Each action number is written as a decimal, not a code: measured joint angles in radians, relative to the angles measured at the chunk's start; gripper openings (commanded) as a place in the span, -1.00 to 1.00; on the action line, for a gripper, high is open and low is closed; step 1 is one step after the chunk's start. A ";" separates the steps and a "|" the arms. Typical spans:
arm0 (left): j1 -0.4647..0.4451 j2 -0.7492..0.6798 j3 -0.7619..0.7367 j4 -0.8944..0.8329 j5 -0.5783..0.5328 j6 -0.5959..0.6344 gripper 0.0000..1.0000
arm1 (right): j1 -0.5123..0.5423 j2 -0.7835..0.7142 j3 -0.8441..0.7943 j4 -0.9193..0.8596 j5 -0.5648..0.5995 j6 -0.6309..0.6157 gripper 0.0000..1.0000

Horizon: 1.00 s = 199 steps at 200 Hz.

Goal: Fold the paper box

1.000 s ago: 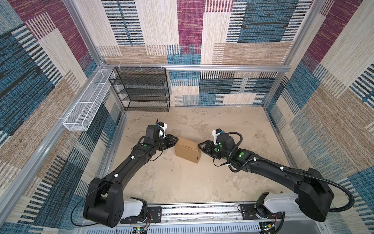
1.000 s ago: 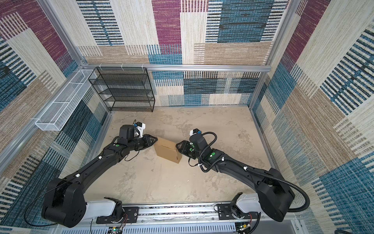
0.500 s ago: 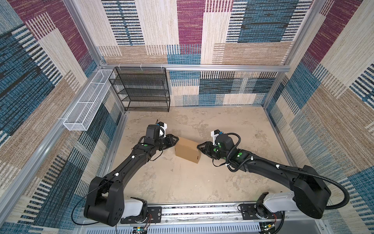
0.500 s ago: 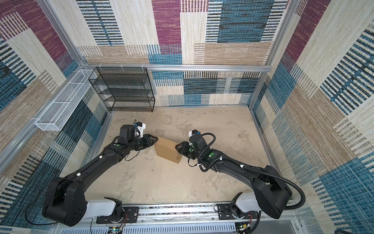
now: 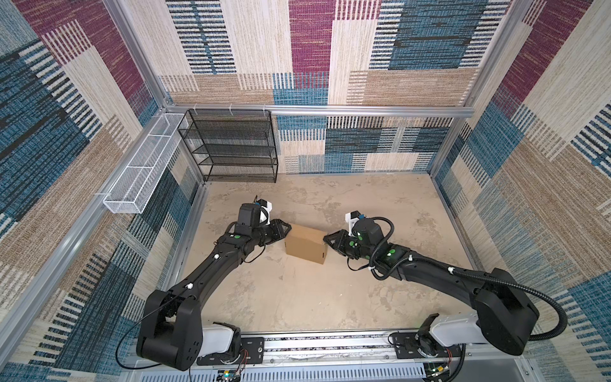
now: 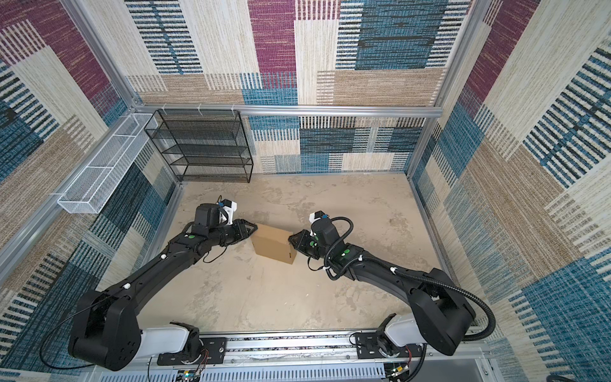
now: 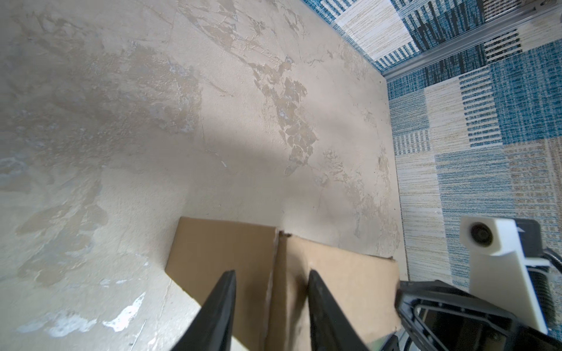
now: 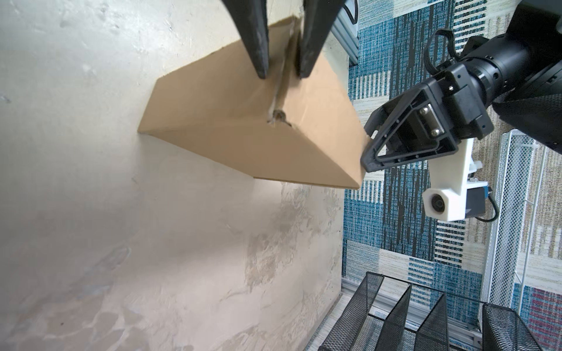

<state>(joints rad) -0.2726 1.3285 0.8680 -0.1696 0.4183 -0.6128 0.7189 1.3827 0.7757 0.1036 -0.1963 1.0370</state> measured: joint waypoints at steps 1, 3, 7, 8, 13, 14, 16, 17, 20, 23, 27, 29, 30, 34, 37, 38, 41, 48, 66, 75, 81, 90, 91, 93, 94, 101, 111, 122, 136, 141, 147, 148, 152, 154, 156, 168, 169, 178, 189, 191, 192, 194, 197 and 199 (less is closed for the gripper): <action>0.000 -0.001 0.000 -0.002 0.000 0.000 -0.15 | 0.000 0.000 0.000 0.000 0.000 0.000 -0.64; 0.000 -0.002 0.001 -0.005 0.000 0.000 -0.15 | 0.000 0.001 0.001 0.001 -0.002 -0.002 -0.64; 0.000 -0.003 0.003 -0.014 0.000 0.001 -0.15 | 0.000 0.003 0.003 0.003 -0.003 -0.003 -0.65; 0.000 -0.004 0.003 -0.015 0.000 0.001 -0.15 | 0.000 0.003 0.003 0.003 -0.003 -0.003 -0.65; 0.000 -0.006 0.006 -0.024 0.000 0.004 -0.15 | 0.000 0.005 0.005 0.003 -0.003 -0.006 -0.65; 0.000 -0.006 0.007 -0.025 0.000 0.004 -0.15 | 0.000 0.006 0.005 0.002 -0.003 -0.007 -0.65; 0.000 -0.007 0.008 -0.028 -0.001 0.005 -0.15 | 0.000 0.007 0.007 0.002 -0.004 -0.008 -0.65; 0.000 -0.008 0.009 -0.029 -0.001 0.006 -0.15 | 0.000 0.007 0.007 0.002 -0.005 -0.008 -0.65; 0.001 -0.009 0.010 -0.034 -0.001 0.008 -0.15 | 0.000 0.009 0.010 0.002 -0.005 -0.010 -0.66; 0.001 -0.010 0.012 -0.039 -0.002 0.008 -0.15 | 0.000 0.011 0.011 0.001 -0.005 -0.011 -0.67; 0.002 -0.012 0.013 -0.045 -0.002 0.009 -0.15 | 0.000 0.014 0.014 0.001 -0.005 -0.015 -0.67; 0.002 -0.013 0.014 -0.049 -0.002 0.010 -0.15 | 0.000 0.015 0.015 0.001 -0.006 -0.016 -0.67; 0.002 -0.013 0.015 -0.050 -0.002 0.010 -0.15 | 0.000 0.015 0.016 0.000 -0.006 -0.017 -0.67; 0.002 -0.014 0.017 -0.058 -0.002 0.013 -0.15 | -0.001 0.018 0.019 0.000 -0.006 -0.018 -0.67; 0.002 -0.014 0.019 -0.062 -0.002 0.014 -0.15 | -0.001 0.019 0.021 -0.001 -0.006 -0.018 -0.67; 0.002 -0.014 0.019 -0.064 -0.003 0.014 -0.15 | -0.001 0.020 0.022 -0.002 -0.006 -0.018 -0.68; 0.002 -0.015 0.020 -0.067 -0.003 0.015 -0.15 | -0.001 0.021 0.023 -0.003 -0.005 -0.019 -0.68; 0.002 -0.016 0.023 -0.074 -0.004 0.015 -0.15 | -0.002 0.024 0.026 -0.004 -0.005 -0.023 -0.68; 0.002 -0.018 0.026 -0.086 -0.004 0.016 -0.15 | -0.003 0.031 0.032 -0.005 -0.005 -0.030 -0.68; 0.003 -0.019 0.027 -0.090 -0.004 0.016 -0.15 | -0.003 0.033 0.037 -0.008 -0.005 -0.035 -0.68; 0.004 -0.019 0.030 -0.095 -0.003 0.018 -0.16 | -0.004 0.034 0.038 -0.009 -0.005 -0.041 -0.68; 0.004 -0.020 0.036 -0.105 -0.003 0.022 -0.16 | -0.005 0.035 0.040 -0.012 -0.005 -0.045 -0.68; 0.004 -0.020 0.037 -0.106 -0.002 0.023 -0.16 | -0.005 0.035 0.040 -0.012 -0.005 -0.045 -0.68; 0.004 -0.020 0.038 -0.108 -0.002 0.023 -0.17 | -0.005 0.035 0.040 -0.013 -0.005 -0.045 -0.68; 0.004 -0.020 0.039 -0.110 -0.002 0.024 -0.17 | -0.005 0.035 0.041 -0.013 -0.004 -0.045 -0.68; 0.005 -0.021 0.044 -0.115 0.000 0.032 -0.18 | -0.006 0.036 0.042 -0.015 -0.003 -0.048 -0.68; 0.008 -0.024 0.050 -0.123 0.000 0.038 -0.18 | -0.006 0.037 0.043 -0.015 -0.003 -0.049 -0.67; 0.011 -0.030 0.053 -0.135 0.002 0.045 -0.18 | -0.006 0.039 0.046 -0.018 -0.003 -0.053 -0.67; 0.018 -0.041 0.054 -0.149 0.006 0.050 -0.18 | -0.006 0.043 0.050 -0.020 -0.003 -0.056 -0.67; 0.020 -0.045 0.053 -0.151 0.007 0.051 -0.18 | -0.006 0.044 0.051 -0.020 -0.003 -0.058 -0.67; 0.023 -0.050 0.053 -0.155 0.009 0.052 -0.18 | -0.006 0.045 0.053 -0.021 -0.003 -0.060 -0.67; 0.023 -0.052 0.053 -0.155 0.010 0.053 -0.18 | -0.006 0.046 0.053 -0.021 -0.003 -0.060 -0.67; 0.025 -0.055 0.051 -0.156 0.012 0.055 -0.18 | -0.006 0.047 0.055 -0.022 -0.004 -0.060 -0.67; 0.027 -0.057 0.051 -0.157 0.014 0.056 -0.18 | -0.006 0.048 0.056 -0.023 -0.005 -0.060 -0.68; 0.029 -0.059 0.050 -0.157 0.016 0.057 -0.17 | -0.006 0.048 0.056 -0.023 -0.005 -0.060 -0.67; 0.035 -0.067 0.045 -0.157 0.027 0.060 -0.17 | -0.006 0.051 0.061 -0.026 -0.005 -0.063 -0.68; 0.035 -0.068 0.045 -0.157 0.028 0.060 -0.17 | -0.006 0.051 0.062 -0.027 -0.005 -0.063 -0.68; 0.039 -0.069 0.042 -0.159 0.032 0.061 -0.14 | -0.006 0.054 0.066 -0.031 -0.006 -0.067 -0.67; 0.043 -0.072 0.035 -0.159 0.035 0.063 -0.12 | -0.006 0.056 0.071 -0.037 -0.006 -0.070 -0.68; 0.043 -0.072 0.034 -0.159 0.036 0.063 -0.12 | -0.006 0.057 0.071 -0.037 -0.006 -0.070 -0.67; 0.044 -0.072 0.033 -0.159 0.036 0.063 -0.12 | -0.006 0.057 0.072 -0.038 -0.006 -0.070 -0.67; 0.044 -0.074 0.032 -0.159 0.037 0.063 -0.12 | -0.006 0.057 0.072 -0.039 -0.006 -0.070 -0.67; 0.046 -0.074 0.031 -0.159 0.037 0.063 -0.12 | -0.006 0.058 0.074 -0.041 -0.006 -0.070 -0.67; 0.047 -0.075 0.031 -0.160 0.037 0.063 -0.12 | -0.006 0.058 0.075 -0.042 -0.006 -0.071 -0.67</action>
<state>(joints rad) -0.2256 1.2537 0.8986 -0.3294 0.4557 -0.5495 0.7132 1.4406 0.8505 0.0620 -0.2024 0.9665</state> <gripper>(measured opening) 0.444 0.164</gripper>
